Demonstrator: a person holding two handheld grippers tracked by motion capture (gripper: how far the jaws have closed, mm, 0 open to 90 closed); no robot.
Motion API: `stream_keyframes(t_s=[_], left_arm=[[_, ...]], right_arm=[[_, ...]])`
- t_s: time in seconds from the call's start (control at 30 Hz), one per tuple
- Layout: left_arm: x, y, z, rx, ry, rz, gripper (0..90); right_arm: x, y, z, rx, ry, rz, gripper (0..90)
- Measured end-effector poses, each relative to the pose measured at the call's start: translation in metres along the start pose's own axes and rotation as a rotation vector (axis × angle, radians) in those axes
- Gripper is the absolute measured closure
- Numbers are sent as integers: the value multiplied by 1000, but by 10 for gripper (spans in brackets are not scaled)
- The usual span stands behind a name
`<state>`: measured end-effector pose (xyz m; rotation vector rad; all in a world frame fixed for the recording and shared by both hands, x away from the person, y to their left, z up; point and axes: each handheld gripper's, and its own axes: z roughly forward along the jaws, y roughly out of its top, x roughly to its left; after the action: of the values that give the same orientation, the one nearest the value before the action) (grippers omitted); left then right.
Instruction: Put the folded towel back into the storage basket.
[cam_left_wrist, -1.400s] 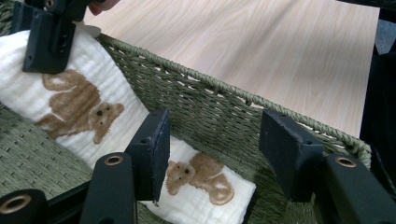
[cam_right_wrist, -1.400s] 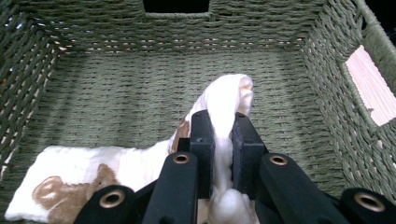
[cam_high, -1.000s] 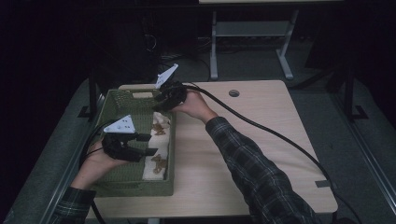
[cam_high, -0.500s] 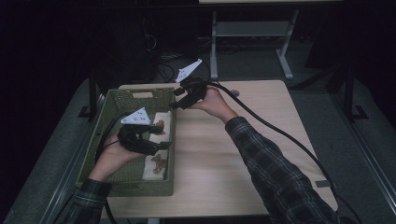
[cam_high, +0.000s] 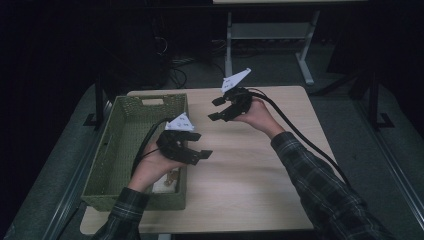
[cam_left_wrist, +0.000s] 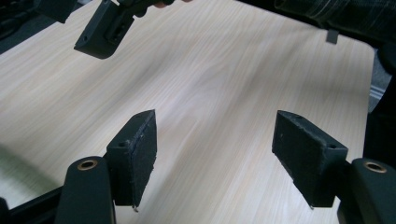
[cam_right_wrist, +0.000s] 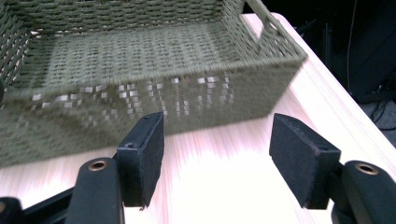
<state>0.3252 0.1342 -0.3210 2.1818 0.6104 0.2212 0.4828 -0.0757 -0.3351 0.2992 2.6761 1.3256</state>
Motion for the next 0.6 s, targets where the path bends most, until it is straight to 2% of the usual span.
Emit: stream_keyframes(t_s=[0.17, 0.23, 0.3, 0.6], left_arm=[[-12, 7, 26, 16, -4, 12, 301], [-16, 8, 35, 10, -10, 5, 301], [-19, 8, 45, 14, -8, 19, 300], [-41, 0, 85, 10, -16, 40, 295]], right_arm=[[-3, -25, -18, -9, -7, 25, 350], [-3, -33, -23, -6, -16, 27, 348], [-2, -42, -28, -8, -14, 37, 344], [1, -80, -37, -1, -32, 67, 339]])
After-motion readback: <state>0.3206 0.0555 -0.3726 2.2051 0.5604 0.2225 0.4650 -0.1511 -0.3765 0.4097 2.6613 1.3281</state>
